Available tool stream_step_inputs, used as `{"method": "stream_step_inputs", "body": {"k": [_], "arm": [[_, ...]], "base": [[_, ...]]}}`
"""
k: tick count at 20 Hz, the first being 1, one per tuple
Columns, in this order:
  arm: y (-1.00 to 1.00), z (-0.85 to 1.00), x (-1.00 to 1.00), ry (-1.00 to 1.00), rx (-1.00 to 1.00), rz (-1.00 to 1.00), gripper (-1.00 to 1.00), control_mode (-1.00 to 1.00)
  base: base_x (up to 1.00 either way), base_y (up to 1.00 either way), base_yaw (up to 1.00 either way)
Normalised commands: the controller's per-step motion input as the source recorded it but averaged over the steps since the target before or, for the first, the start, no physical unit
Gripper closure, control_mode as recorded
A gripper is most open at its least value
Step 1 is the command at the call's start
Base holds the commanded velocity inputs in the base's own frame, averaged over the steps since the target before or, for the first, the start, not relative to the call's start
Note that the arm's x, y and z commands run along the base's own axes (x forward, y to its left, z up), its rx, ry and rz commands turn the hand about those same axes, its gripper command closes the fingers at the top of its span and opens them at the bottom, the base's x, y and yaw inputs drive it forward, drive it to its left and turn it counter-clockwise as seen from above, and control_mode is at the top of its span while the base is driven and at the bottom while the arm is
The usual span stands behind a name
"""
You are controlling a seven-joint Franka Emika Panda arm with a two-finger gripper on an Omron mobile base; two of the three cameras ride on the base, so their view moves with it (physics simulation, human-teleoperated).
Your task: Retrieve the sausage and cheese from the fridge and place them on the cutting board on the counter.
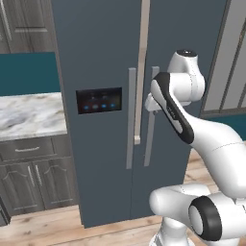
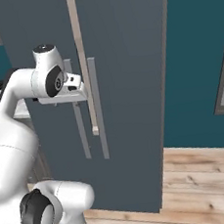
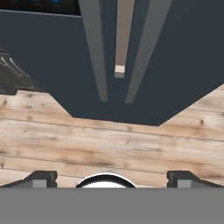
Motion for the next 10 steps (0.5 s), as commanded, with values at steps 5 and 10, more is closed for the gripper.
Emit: {"method": "stream_step_inputs", "body": {"k": [5,10], "arm": [[0.00,0.00,0.00,0.00,0.00,0.00,-1.00,1.00],[0.00,0.00,0.00,0.00,0.00,0.00,-1.00,1.00]], "base": [[0.00,0.08,0.00],[0.00,0.00,0.00]]}}
